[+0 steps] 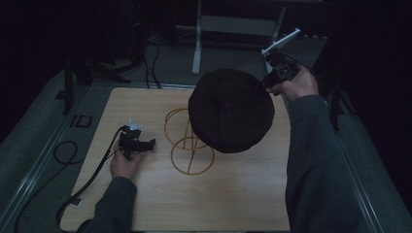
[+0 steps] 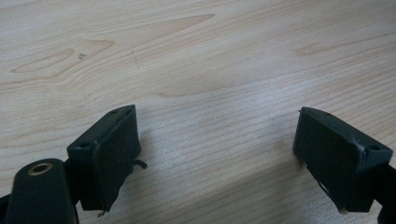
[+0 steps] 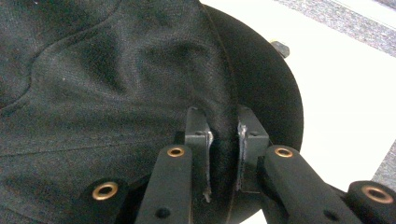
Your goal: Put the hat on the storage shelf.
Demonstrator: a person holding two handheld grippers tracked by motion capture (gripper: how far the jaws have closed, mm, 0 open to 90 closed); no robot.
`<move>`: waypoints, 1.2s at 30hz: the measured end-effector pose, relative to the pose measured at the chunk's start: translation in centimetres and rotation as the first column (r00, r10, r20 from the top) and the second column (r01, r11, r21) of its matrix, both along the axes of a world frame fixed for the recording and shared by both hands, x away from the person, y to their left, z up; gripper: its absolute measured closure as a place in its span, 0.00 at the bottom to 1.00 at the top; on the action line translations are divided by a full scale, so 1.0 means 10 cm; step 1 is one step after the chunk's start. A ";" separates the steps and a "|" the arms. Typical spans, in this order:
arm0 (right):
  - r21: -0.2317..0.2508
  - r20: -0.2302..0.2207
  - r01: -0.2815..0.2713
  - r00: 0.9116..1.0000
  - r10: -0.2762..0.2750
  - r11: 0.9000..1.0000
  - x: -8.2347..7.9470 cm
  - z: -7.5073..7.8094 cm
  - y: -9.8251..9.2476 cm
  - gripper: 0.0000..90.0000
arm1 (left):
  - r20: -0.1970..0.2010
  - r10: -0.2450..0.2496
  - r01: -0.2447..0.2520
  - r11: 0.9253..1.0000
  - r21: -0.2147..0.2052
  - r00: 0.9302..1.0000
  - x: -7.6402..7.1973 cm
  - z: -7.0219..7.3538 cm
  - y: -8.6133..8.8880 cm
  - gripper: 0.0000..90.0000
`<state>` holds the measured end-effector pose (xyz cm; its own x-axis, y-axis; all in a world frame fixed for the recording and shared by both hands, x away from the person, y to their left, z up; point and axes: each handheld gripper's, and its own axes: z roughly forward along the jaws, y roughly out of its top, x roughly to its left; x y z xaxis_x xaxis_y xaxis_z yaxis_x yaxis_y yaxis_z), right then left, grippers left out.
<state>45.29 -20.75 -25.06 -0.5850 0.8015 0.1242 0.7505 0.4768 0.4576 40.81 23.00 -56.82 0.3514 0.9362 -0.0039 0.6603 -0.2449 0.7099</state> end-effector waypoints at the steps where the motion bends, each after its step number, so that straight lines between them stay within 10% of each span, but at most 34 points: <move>1: -0.002 -0.001 -0.002 1.000 0.002 1.000 0.00 0.00 0.02 0.88 | 0.000 0.000 0.000 1.000 0.000 1.000 0.00 0.00 0.00 0.16; 36: -0.020 -0.023 -0.083 0.996 0.082 0.996 0.06 -0.07 0.64 0.88 | 0.002 0.002 -0.002 1.000 -0.001 1.000 0.00 0.00 0.00 0.16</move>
<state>45.92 -14.31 -25.72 -0.6465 0.7532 0.1216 0.7179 0.5467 0.4310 40.83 22.98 -56.84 0.3495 0.9369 -0.0045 0.6595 -0.2426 0.7115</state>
